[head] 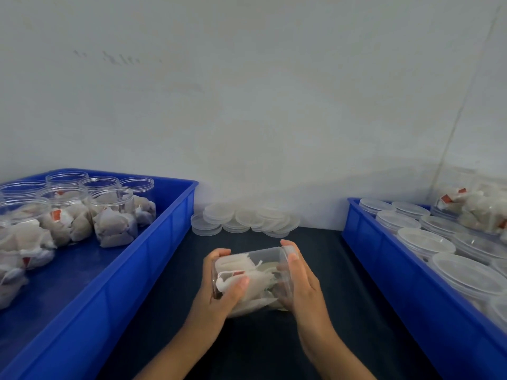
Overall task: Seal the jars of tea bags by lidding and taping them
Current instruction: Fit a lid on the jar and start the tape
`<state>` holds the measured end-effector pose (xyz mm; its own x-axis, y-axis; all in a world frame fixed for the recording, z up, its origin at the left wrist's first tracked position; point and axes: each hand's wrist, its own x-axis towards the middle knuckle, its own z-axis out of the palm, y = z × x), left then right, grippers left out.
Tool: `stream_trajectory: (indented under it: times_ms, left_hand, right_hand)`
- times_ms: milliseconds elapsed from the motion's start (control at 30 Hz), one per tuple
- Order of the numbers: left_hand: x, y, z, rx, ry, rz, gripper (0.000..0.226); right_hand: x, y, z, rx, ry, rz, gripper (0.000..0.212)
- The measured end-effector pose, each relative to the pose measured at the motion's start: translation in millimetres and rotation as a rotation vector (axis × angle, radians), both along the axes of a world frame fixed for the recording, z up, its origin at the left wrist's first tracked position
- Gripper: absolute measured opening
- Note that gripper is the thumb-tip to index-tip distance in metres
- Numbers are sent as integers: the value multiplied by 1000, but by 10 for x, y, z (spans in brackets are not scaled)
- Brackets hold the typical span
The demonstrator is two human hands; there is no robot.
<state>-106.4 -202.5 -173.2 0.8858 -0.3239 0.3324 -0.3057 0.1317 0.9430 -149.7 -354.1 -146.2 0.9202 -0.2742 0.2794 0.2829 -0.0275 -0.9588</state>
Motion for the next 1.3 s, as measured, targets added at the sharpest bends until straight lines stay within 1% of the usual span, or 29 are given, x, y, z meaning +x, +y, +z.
stream_trajectory:
  times_ms: [33,67,133,200,267,367,400,467,600,667,733,800,867,933,1000,1067,1133,1167,1233,1300]
  left_hand:
    - [-13,-3,-11,16,-47,3,65]
    - [-17,-4,-20,5,-56,1,66]
    - [-1,7,-31,-49,-20,-5,66]
    - [13,16,-13,-57,-2,-25,69]
    - [9,19,19,-33,-14,-36,71]
    - [-3,16,44,-35,12,-40,64]
    - [-9,18,53,-49,73,-49,60]
    - [-22,35,100,-74,267,-116,52]
    - [13,105,208,-24,491,-307,51]
    - [42,138,232,2,600,-399,55]
    - [66,162,213,41,698,-479,63]
    - [77,184,184,55,747,-543,70]
    - [65,173,168,3,734,-528,66]
    - [31,115,140,-60,658,-448,58]
    - [-21,33,113,-84,527,-339,53]
    - [-58,-28,90,-61,350,-200,51]
    - [-78,-36,100,-6,188,-112,52]
    - [-79,-26,109,8,145,-98,52]
    - [-61,3,114,1,151,-67,52]
    - [-36,32,115,-25,206,-56,53]
  right_hand:
    - [1,-6,-2,-3,19,6,30]
    - [-8,-2,4,-15,25,2,33]
    - [-17,17,7,-42,-4,-29,28]
    - [-34,24,-4,-57,-62,-46,22]
    - [-41,3,-47,-88,-103,-68,26]
    - [-46,-42,-113,-120,-152,-90,31]
    - [-53,-50,-115,-154,-186,-80,31]
    - [-80,-74,-85,-274,-269,-59,38]
    - [-96,-196,-4,-482,-431,-68,44]
    - [-114,-221,7,-580,-487,-53,45]
    - [-136,-218,12,-659,-503,0,47]
    - [-146,-225,31,-712,-497,38,48]
    - [-138,-227,50,-711,-466,40,47]
    - [-119,-206,58,-630,-411,11,45]
    - [-94,-160,51,-451,-320,-7,42]
    - [-61,-127,18,-301,-196,-51,34]
    - [-19,-125,-23,-199,-48,-71,26]
    - [-9,-121,-37,-167,17,-60,26]
    - [-21,-113,-59,-139,80,-2,31]
    - [-77,-100,-48,-191,36,52,51]
